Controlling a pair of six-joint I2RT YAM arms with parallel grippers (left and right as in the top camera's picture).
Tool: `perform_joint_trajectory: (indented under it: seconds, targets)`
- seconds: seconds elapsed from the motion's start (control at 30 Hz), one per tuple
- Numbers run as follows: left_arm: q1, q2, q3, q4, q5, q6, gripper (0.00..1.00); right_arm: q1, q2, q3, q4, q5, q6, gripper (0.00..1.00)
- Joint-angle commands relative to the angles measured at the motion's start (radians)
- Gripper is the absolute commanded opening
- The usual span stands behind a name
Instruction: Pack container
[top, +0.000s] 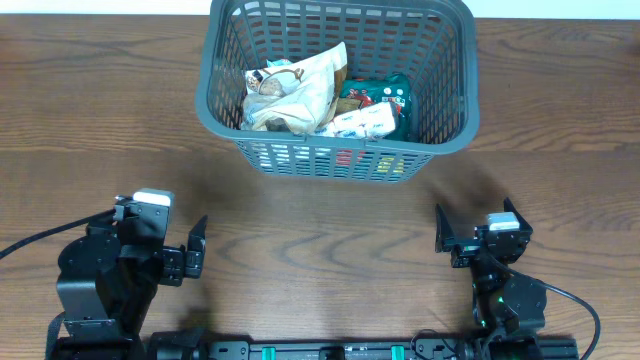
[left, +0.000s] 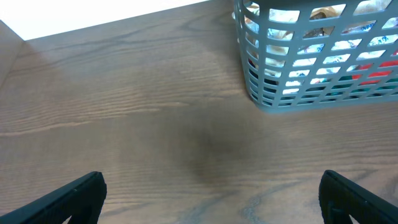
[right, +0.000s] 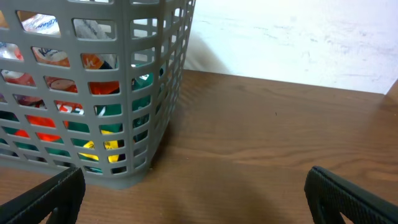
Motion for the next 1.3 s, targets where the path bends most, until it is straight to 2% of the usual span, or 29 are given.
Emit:
perform_joint_trajectory:
  seconds: [0.0, 0.37, 0.53, 0.83, 1.0, 1.13, 1.27]
  targets:
    - [0.005, -0.003, -0.001, 0.001, -0.008, -0.005, 0.99, 0.010, -0.012, -0.007, 0.002, 0.013, 0.016, 0.99]
    - [0.005, -0.010, -0.002, -0.003, -0.007, -0.006, 0.99, 0.010, -0.012, -0.007, 0.003, 0.013, 0.016, 0.99]
    - [0.004, -0.089, -0.076, 0.038, 0.108, -0.005, 0.99, 0.010, -0.012, -0.007, 0.003, 0.013, 0.016, 0.99]
    - [0.000, -0.334, -0.480, 0.479, 0.128, -0.005, 0.99, 0.010, -0.011, -0.007, 0.002, 0.012, 0.016, 0.99]
    - [0.000, -0.418, -0.639, 0.696, 0.123, -0.004, 0.99, 0.010, -0.011, -0.007, 0.003, 0.013, 0.016, 0.99]
    - [0.000, -0.475, -0.744, 0.826, 0.116, -0.001, 0.99, 0.010, -0.011, -0.007, 0.003, 0.013, 0.016, 0.99]
    - [-0.002, -0.524, -0.830, 0.893, 0.116, 0.002, 0.99, 0.010, -0.011, -0.007, 0.003, 0.013, 0.016, 0.99]
